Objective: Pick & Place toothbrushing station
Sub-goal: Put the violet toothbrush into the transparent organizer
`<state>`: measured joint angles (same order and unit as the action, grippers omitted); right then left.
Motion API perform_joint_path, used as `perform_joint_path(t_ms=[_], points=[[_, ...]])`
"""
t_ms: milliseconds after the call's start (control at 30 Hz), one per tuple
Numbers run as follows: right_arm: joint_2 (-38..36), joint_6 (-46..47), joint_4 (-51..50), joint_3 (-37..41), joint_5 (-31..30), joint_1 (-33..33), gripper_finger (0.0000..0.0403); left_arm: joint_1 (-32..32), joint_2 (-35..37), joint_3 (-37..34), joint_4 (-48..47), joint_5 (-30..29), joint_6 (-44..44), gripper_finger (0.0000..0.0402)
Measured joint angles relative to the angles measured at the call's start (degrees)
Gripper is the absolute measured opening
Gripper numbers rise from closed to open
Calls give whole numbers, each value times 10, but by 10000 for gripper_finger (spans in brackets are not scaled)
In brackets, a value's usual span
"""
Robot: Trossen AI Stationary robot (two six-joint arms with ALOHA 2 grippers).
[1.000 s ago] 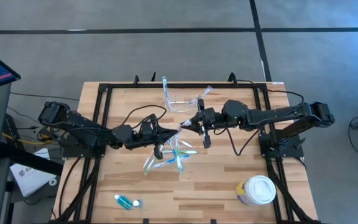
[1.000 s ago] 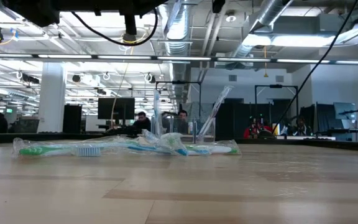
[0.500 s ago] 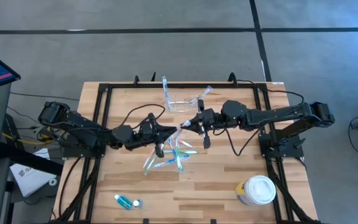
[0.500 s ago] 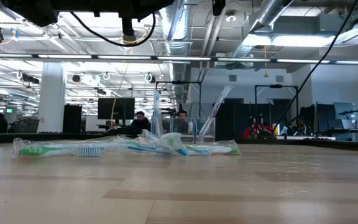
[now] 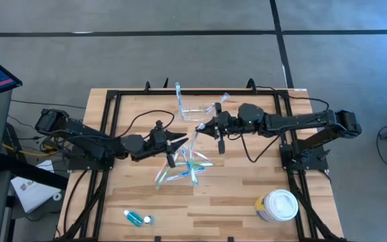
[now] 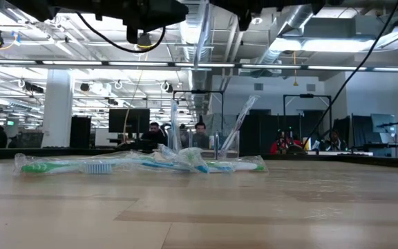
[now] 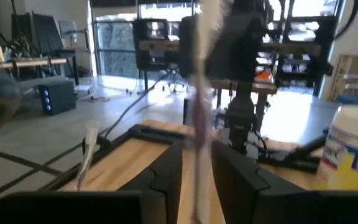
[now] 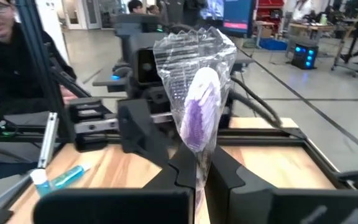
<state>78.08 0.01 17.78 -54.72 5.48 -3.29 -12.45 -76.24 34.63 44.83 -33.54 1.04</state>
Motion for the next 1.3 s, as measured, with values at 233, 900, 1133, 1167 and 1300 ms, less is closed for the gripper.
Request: perform_joint_path(t_ms=[233, 900, 1133, 1167, 1300], points=[[0, 0, -22, 0, 0, -34, 0, 0, -1, 0, -39, 5, 28, 79], [0, 6, -31, 30, 0, -162, 0, 0, -2, 0, -42, 5, 29, 76], [0, 1, -40, 30, 0, -214, 0, 0, -2, 0, -42, 5, 28, 76], [0, 0, -40, 30, 0, -221, 0, 0, -2, 0, -42, 5, 27, 76], [0, 0, -39, 30, 0, -246, 0, 0, -2, 0, -42, 5, 27, 76]])
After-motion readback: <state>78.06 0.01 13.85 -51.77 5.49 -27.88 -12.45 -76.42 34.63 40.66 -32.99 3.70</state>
